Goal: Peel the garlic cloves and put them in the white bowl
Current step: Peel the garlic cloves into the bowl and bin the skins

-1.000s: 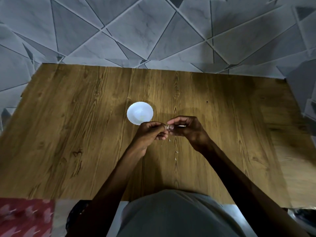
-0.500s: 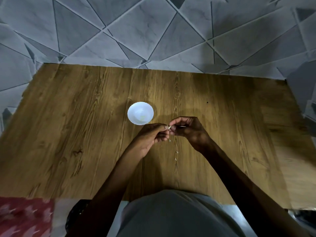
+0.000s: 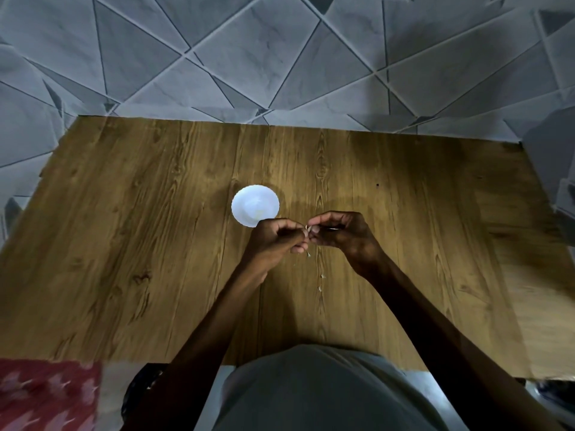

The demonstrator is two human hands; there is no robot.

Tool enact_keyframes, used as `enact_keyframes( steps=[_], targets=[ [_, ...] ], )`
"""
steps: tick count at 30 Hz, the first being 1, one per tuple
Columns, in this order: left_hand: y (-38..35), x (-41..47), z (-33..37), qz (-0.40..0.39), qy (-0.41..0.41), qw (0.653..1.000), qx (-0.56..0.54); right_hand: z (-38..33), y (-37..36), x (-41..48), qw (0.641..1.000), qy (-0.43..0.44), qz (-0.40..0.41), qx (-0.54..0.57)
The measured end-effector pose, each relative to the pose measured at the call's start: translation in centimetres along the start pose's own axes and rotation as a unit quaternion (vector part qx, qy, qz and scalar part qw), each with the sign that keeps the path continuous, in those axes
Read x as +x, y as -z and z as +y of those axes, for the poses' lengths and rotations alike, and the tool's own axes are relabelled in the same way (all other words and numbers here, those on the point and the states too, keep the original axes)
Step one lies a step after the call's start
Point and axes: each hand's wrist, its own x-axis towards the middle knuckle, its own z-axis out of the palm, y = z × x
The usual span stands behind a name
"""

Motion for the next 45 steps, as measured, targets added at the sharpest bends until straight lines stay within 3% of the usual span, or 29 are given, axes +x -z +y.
enact_keyframes(
  steps=[8, 15, 21, 24, 31, 45],
  targets=[
    [-0.1, 0.0, 0.2, 0.015, 0.01, 0.998, 0.053, -0.4, -0.7, -0.2, 0.997, 0.007, 0.023, -0.069],
    [0.1, 0.1, 0.0, 0.042, -0.063, 0.974, 0.213, -0.2, -1.7, -0.2, 0.966, 0.075, 0.081, -0.233],
    [-0.3, 0.0, 0.1, 0.051, -0.071, 0.965, 0.246, -0.1, -1.6, -0.1, 0.953, 0.094, 0.08, -0.278],
    [-0.5, 0.0, 0.1, 0.058, -0.052, 0.971, 0.228, -0.1, -1.6, -0.1, 0.952, 0.097, 0.077, -0.281],
    [0.0, -0.1, 0.0, 0.016, 0.007, 0.999, 0.049, -0.6, -1.2, -0.3, 0.972, 0.071, 0.08, -0.21],
    [-0.5, 0.0, -0.2, 0.043, 0.018, 0.997, 0.064, -0.5, -1.3, -0.2, 0.968, 0.073, 0.073, -0.229]
  ],
)
